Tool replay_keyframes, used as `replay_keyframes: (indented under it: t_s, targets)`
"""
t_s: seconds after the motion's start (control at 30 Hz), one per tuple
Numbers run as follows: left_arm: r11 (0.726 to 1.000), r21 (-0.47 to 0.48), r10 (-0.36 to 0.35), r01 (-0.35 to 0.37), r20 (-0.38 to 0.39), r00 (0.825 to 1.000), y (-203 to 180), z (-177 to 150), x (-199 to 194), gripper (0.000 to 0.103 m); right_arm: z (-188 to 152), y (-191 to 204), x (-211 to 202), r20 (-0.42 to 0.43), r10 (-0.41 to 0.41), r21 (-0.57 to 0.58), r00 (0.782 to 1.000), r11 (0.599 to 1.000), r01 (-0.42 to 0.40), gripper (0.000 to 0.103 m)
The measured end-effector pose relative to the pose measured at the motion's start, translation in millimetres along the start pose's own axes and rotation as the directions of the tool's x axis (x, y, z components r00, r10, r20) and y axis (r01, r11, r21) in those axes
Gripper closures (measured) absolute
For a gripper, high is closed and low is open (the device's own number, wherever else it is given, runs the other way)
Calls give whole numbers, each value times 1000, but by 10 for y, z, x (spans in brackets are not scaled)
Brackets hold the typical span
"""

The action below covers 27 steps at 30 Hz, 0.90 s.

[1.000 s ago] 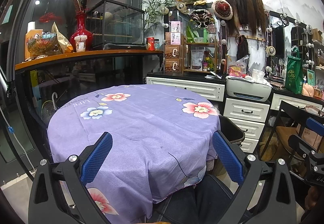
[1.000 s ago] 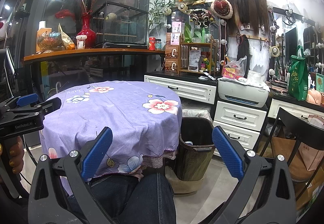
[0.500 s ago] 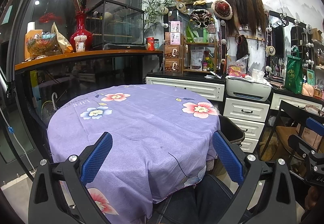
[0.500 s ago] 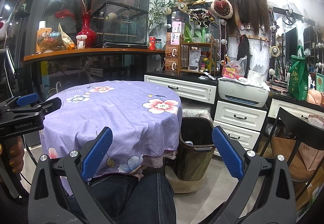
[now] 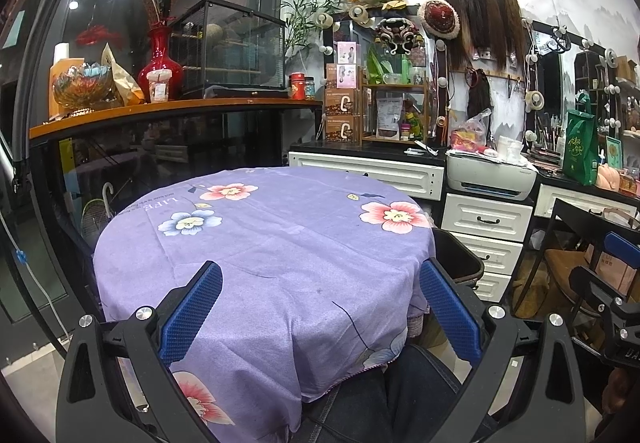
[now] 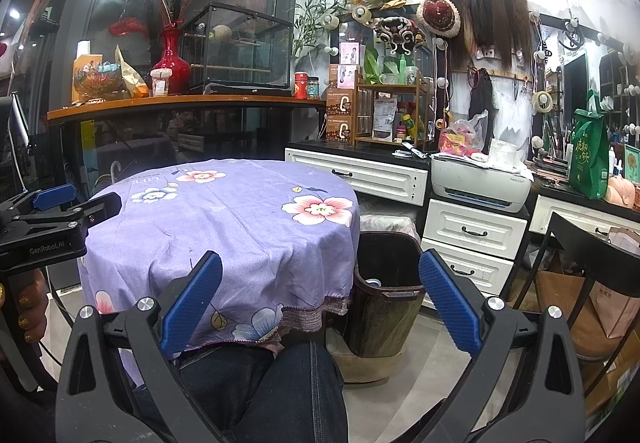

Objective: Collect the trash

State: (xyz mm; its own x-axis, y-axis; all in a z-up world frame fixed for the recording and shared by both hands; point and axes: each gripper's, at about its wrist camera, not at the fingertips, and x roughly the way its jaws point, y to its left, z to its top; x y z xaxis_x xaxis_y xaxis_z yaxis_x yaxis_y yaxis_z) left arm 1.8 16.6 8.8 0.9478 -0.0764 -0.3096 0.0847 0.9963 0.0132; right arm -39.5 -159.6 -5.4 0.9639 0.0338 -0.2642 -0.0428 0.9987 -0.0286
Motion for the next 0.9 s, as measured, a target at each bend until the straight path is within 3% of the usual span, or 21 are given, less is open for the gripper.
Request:
replay_keyframes:
  t_s: [0.9]
  targets:
    - [1000, -3, -3, 3, -2, 1000, 36, -1, 4, 5, -44, 7, -4, -5, 7, -1, 1000, 1000, -7, 6]
